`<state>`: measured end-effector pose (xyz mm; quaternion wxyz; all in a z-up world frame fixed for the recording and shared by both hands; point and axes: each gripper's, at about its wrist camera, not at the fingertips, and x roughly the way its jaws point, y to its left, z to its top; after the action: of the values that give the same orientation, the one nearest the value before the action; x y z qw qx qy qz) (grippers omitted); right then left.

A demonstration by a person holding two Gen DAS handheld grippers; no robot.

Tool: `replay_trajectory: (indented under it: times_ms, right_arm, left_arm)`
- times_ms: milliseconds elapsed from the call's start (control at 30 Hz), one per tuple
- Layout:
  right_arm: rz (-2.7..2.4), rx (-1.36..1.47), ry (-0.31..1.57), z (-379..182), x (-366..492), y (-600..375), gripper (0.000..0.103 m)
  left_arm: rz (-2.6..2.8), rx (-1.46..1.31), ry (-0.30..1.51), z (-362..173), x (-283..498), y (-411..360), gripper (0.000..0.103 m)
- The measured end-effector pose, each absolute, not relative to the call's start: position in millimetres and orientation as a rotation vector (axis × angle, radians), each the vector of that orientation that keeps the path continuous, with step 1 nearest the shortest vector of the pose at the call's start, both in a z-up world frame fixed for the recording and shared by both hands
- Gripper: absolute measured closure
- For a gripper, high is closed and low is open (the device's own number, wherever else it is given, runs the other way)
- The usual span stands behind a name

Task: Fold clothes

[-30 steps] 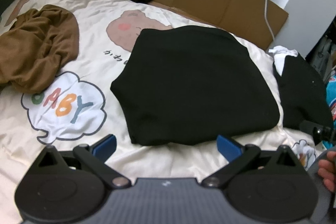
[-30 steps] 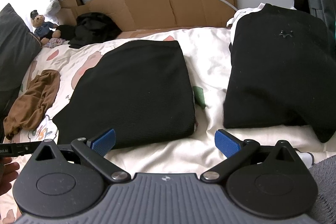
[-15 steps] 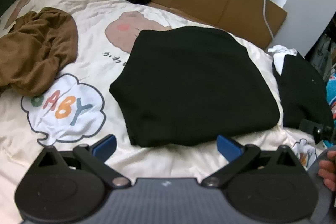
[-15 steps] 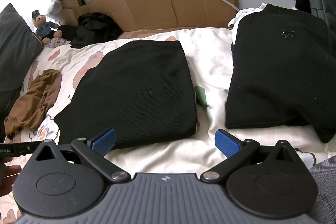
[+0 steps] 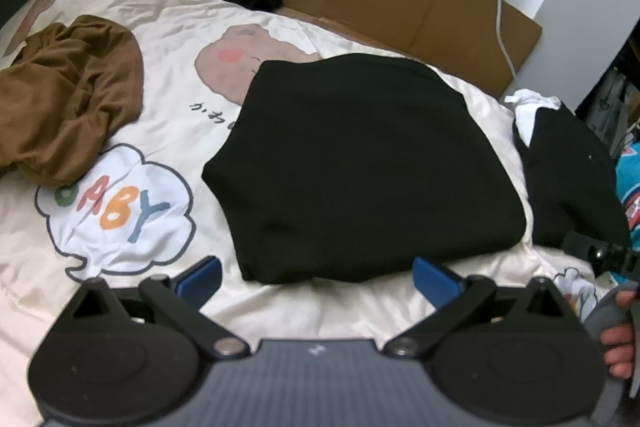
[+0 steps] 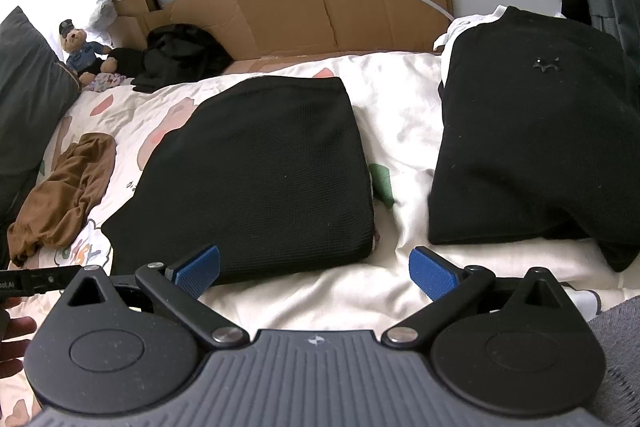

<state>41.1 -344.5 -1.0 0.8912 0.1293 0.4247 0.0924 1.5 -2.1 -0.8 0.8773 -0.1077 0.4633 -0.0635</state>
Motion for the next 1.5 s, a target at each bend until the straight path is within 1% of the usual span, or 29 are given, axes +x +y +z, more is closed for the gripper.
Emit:
replay_trajectory:
  times_ms: [367,1233,1500]
  right_arm:
    - [0.187,0.253,0.882,-1,40,-341,0.000]
    - [0.175,0.237,0.876,-1,40,-341,0.000]
    - [0.157,0.216,0.923,-5,44,-337,0.000]
  left_arm:
    - [-0.154,-0.246,0.951,2,2,-4,0.000]
    - [-0.172,-0.179,0.972,-1,1,-13,0.000]
    - [-0.183,-0.173,1.007,-12,4,-16,0.000]
